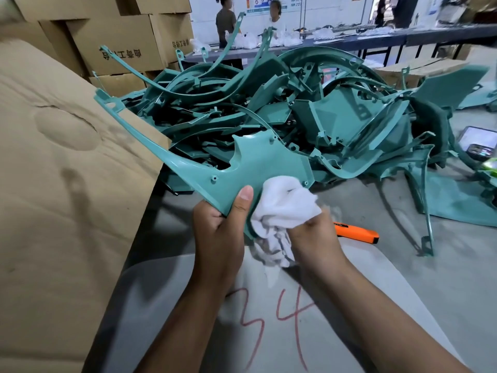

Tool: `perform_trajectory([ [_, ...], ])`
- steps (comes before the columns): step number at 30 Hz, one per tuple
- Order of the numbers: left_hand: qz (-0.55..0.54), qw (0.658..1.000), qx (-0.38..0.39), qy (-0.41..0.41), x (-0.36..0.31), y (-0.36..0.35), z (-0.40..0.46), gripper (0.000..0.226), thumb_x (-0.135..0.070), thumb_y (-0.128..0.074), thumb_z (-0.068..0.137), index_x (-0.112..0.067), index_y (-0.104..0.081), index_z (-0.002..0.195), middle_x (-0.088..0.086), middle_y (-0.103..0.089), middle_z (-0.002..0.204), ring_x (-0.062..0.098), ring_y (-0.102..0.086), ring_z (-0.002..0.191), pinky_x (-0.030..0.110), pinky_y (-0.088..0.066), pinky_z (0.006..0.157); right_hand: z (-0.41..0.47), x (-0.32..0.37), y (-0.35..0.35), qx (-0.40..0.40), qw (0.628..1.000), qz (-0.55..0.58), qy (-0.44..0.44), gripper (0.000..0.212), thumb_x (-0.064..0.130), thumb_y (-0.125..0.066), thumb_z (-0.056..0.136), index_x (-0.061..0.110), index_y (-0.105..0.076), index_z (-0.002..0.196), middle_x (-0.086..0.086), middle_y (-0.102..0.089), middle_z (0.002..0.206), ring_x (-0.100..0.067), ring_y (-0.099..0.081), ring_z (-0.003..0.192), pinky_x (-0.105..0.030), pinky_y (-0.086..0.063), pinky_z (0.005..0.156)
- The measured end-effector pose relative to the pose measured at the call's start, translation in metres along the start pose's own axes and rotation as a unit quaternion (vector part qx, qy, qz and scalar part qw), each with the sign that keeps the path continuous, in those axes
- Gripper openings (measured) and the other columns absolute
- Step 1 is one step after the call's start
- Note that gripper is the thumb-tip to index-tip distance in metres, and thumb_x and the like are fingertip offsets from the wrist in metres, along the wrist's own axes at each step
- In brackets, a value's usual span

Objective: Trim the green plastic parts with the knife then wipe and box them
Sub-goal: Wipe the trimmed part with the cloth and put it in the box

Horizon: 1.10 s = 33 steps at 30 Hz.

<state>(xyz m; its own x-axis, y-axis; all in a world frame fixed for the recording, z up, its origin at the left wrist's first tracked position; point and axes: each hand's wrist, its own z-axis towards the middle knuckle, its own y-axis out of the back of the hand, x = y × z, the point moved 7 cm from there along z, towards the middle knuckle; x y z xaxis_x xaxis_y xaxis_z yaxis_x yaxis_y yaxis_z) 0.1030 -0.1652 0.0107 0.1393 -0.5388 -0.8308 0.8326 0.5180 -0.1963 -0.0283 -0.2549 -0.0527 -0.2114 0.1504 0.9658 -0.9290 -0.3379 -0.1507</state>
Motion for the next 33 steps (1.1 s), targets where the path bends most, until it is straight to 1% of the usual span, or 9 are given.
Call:
perform_trajectory([
  [5,0.011,1.000,0.022,0.016,0.001,0.004,-0.002,0.025,-0.020,-0.066,0.096,-0.042,-0.078,0.102,-0.011,-0.079,0.102,0.011,-0.076,0.095,0.021,-0.058,0.071,0.006,0.002,0.032,-0.160,0.983,-0.088,0.027,0.024,0.001,-0.055,0.090,-0.005,-0.051,0.067,-0.011,-0.048,0.060,-0.016,-0.039,0.062,-0.034,-0.034,0.058],
  [8,0.047,0.998,0.028,-0.009,-0.002,0.001,-0.005,0.023,-0.023,-0.067,0.095,-0.042,-0.078,0.101,-0.014,-0.079,0.101,0.007,-0.075,0.094,0.019,-0.058,0.071,0.000,0.005,0.035,-0.197,0.976,-0.084,0.044,0.024,0.016,-0.052,0.082,0.004,-0.050,0.062,-0.009,-0.045,0.057,-0.017,-0.037,0.062,-0.036,-0.033,0.052],
  [14,0.171,0.979,-0.015,-0.106,-0.008,0.016,-0.002,0.014,-0.017,-0.068,0.095,-0.026,-0.078,0.099,-0.032,-0.073,0.095,-0.003,-0.073,0.090,0.013,-0.055,0.072,-0.017,0.026,0.043,-0.270,0.956,-0.069,0.089,0.038,0.003,-0.057,0.088,0.017,-0.042,0.056,0.014,-0.044,0.045,-0.001,-0.035,0.044,-0.019,-0.030,0.045],
  [18,0.077,0.991,-0.111,-0.011,0.014,0.034,0.003,0.019,-0.017,-0.066,0.098,-0.030,-0.076,0.089,-0.024,-0.077,0.093,0.000,-0.074,0.088,0.014,-0.055,0.072,-0.014,0.034,0.004,-0.045,0.998,0.053,-0.014,0.033,0.010,-0.056,0.089,0.013,-0.064,0.057,-0.003,-0.056,0.047,-0.011,-0.047,0.039,-0.019,-0.035,0.042],
  [21,0.013,0.991,-0.129,0.026,0.020,0.028,0.001,0.020,-0.024,-0.067,0.094,-0.037,-0.081,0.088,-0.015,-0.079,0.096,0.007,-0.075,0.094,0.022,-0.057,0.078,-0.022,0.031,-0.027,0.078,0.995,0.033,-0.045,0.017,0.019,-0.052,0.078,0.013,-0.059,0.065,0.007,-0.055,0.044,0.000,-0.047,0.039,-0.012,-0.037,0.045],
  [23,-0.006,0.992,-0.123,0.028,0.018,0.019,-0.003,0.024,-0.025,-0.067,0.092,-0.044,-0.081,0.090,-0.016,-0.079,0.097,0.005,-0.075,0.095,0.019,-0.056,0.078,-0.017,0.026,-0.025,0.038,0.999,0.033,-0.021,0.013,0.016,-0.053,0.080,0.009,-0.057,0.070,0.005,-0.061,0.052,-0.001,-0.053,0.048,-0.011,-0.042,0.052],
  [27,0.000,0.996,-0.084,0.016,0.012,-0.003,-0.018,0.031,-0.016,-0.065,0.097,-0.042,-0.080,0.094,-0.017,-0.078,0.095,0.001,-0.074,0.091,0.012,-0.055,0.073,-0.011,0.006,0.005,-0.118,0.992,0.040,-0.014,0.038,0.016,-0.072,0.094,-0.002,-0.053,0.121,-0.012,-0.066,0.121,-0.029,-0.069,0.108,-0.049,-0.058,0.093],
  [30,-0.007,0.996,-0.081,0.025,0.014,-0.008,-0.024,0.027,-0.017,-0.065,0.098,-0.038,-0.081,0.095,-0.012,-0.079,0.097,0.005,-0.075,0.094,0.015,-0.056,0.075,-0.017,0.008,0.020,-0.210,0.976,-0.032,0.042,0.037,0.028,-0.069,0.089,0.004,-0.054,0.112,0.019,-0.065,0.094,-0.010,-0.066,0.087,-0.029,-0.054,0.074],
  [33,-0.025,0.996,-0.085,0.024,0.011,-0.009,-0.027,0.024,-0.017,-0.063,0.100,-0.034,-0.081,0.097,-0.010,-0.079,0.099,0.007,-0.075,0.095,0.016,-0.056,0.075,-0.016,0.004,0.018,-0.181,0.983,0.030,0.002,0.015,0.011,-0.056,0.100,0.000,-0.052,0.089,-0.016,-0.059,0.078,-0.027,-0.058,0.069,-0.040,-0.048,0.067],
])
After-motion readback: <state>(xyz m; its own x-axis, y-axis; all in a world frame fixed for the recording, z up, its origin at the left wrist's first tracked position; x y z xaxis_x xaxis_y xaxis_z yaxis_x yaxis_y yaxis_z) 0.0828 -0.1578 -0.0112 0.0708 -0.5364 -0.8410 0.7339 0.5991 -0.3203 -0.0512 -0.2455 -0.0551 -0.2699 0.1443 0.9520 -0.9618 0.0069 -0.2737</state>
